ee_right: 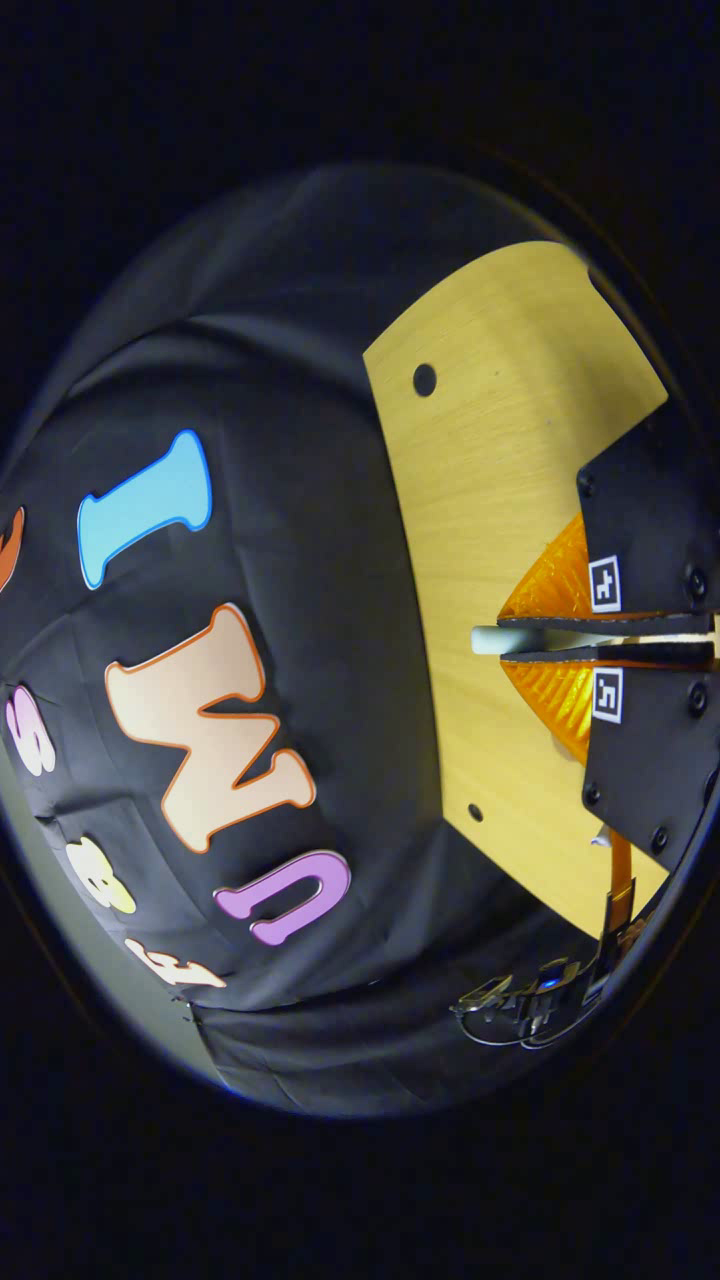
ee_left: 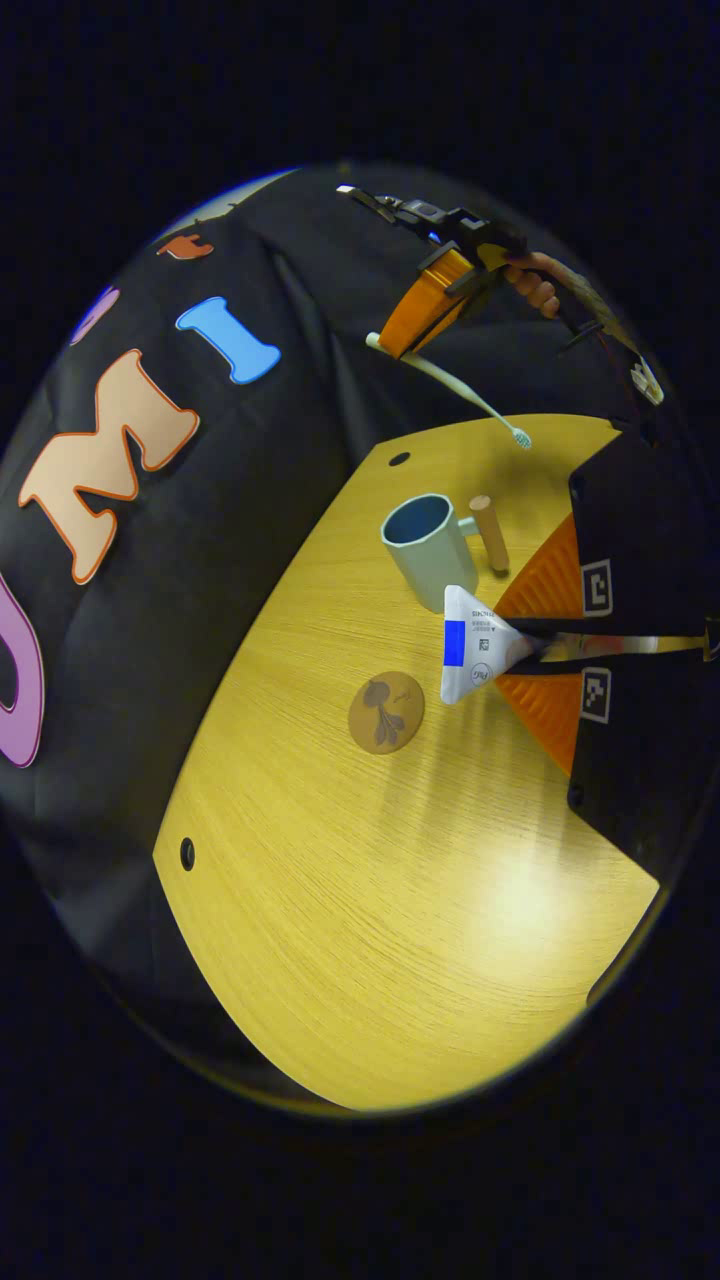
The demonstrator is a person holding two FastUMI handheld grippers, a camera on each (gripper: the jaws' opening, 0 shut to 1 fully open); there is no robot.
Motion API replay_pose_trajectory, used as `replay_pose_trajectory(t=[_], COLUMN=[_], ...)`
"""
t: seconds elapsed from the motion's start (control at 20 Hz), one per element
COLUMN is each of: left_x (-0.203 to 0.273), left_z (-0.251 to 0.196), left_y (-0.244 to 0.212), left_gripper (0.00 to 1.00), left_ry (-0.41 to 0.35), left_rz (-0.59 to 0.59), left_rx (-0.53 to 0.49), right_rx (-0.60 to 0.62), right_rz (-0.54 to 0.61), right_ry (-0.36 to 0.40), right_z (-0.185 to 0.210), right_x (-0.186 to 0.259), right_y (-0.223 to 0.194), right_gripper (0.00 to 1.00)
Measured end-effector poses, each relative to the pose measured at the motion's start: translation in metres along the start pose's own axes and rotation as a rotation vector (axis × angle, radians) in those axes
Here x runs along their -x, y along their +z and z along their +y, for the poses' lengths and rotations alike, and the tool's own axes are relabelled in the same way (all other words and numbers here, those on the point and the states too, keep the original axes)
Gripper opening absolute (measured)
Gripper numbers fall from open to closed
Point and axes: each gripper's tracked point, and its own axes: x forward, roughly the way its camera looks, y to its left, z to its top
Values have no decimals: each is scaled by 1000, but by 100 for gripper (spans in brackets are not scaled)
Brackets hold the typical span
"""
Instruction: Put the toothbrush and toothpaste on the desktop into the cup, then pick up the cup and place it on the coaster on the desktop.
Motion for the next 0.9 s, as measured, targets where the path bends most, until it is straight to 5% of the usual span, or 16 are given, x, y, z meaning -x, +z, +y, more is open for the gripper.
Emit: replay_pose_trajectory(t=[0.3, 0.9], left_x=[6, -15], left_z=[-29, -94], left_y=[34, 124], left_gripper=[4, 4], left_ry=[-77, -220], left_rz=[-162, -511], left_rx=[-74, -139], right_rx=[-30, 15], right_rz=[-146, -89], right_ry=[140, 145], right_z=[31, 13], right_x=[-47, -93], right_y=[21, -53], right_gripper=[6, 6])
